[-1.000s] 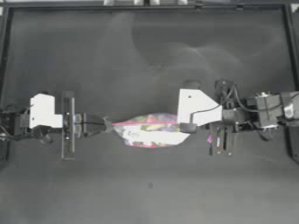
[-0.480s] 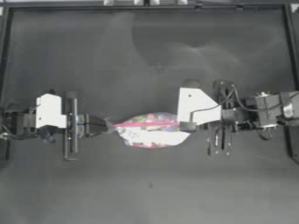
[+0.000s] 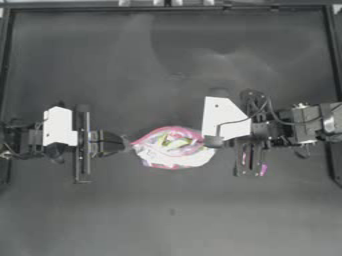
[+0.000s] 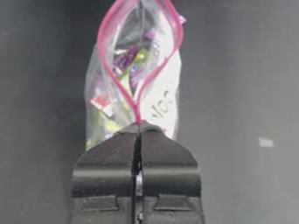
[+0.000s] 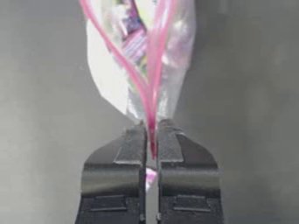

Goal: Put candy in bag

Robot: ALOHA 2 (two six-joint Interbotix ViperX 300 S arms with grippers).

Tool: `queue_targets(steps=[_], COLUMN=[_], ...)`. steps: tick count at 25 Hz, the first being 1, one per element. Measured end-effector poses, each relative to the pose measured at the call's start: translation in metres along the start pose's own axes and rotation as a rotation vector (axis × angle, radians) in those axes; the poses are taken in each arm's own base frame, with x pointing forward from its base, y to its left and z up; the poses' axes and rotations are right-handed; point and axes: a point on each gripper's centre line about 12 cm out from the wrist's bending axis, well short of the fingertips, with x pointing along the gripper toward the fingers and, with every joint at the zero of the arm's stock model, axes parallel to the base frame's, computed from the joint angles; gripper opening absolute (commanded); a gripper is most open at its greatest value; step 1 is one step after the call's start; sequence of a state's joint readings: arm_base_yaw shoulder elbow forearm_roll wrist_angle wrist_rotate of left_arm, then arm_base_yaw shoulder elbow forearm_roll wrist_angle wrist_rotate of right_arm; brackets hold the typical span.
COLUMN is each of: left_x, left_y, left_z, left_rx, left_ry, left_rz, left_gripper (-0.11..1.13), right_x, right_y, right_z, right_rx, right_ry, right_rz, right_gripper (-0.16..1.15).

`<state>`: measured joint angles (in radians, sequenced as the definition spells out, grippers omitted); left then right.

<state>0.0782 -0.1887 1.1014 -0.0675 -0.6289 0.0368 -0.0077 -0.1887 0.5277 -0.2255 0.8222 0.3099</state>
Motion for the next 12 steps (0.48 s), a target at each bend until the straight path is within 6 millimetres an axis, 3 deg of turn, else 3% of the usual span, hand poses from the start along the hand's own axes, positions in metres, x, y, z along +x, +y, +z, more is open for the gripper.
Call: queue_targets(steps=[12], left_x=[0.0060], left_y=[-0.0026], left_z=[0.0070], left_rx=[0.005], left_ry=[0.014], left_rz=[-0.008], left_gripper=[0.06], right_x=[-0.0007], right_y=[0.0066], right_z=[0.0047], right_rx=[-0.005], right_ry=[-0.052], right_rz=[0.024], right_gripper=[0.21])
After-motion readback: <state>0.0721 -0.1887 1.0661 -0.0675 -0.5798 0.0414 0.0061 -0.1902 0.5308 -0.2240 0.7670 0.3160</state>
